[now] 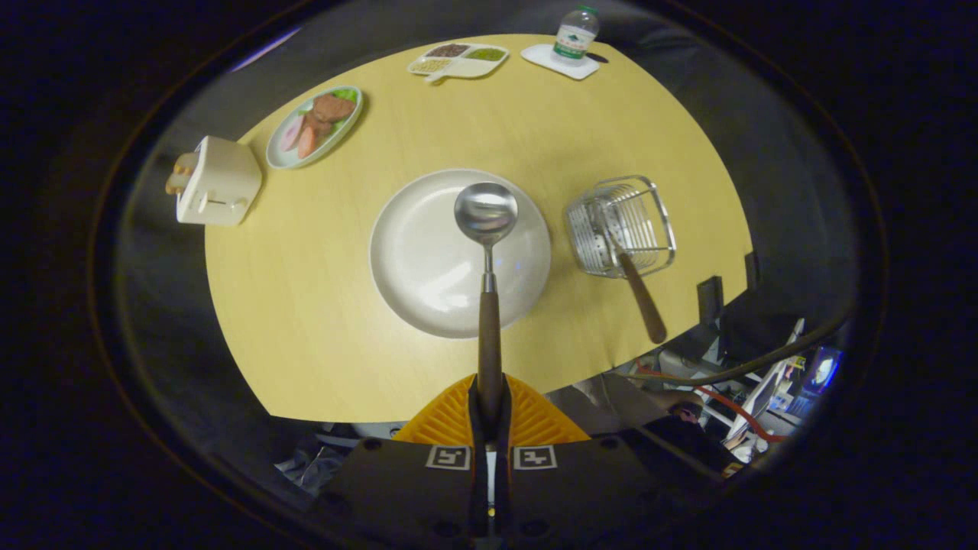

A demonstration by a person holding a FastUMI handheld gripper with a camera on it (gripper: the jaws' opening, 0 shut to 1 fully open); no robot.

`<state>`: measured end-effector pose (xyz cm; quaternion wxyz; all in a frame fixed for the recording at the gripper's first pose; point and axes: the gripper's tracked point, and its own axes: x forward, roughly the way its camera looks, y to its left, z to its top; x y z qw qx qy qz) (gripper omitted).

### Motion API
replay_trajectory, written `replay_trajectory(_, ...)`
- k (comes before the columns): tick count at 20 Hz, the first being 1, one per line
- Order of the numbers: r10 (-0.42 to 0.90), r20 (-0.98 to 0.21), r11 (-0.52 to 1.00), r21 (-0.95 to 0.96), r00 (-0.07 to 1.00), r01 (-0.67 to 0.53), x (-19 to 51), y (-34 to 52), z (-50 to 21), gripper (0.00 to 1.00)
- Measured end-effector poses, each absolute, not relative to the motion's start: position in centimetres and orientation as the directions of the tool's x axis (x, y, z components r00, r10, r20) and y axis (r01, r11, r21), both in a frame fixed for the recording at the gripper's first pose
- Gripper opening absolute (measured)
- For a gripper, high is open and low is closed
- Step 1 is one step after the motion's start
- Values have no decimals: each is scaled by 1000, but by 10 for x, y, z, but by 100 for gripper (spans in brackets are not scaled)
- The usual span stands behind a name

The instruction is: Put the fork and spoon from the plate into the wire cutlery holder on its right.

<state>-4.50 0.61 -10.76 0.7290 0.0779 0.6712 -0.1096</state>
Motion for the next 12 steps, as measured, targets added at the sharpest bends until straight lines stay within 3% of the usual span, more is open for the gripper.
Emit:
replay_trajectory(6,-93,-996,925,-91,-13,370,-53,-58,-90,7)
replay_trajectory(12,19,-993,872,-41,-117,488,-49,-72,-100,6)
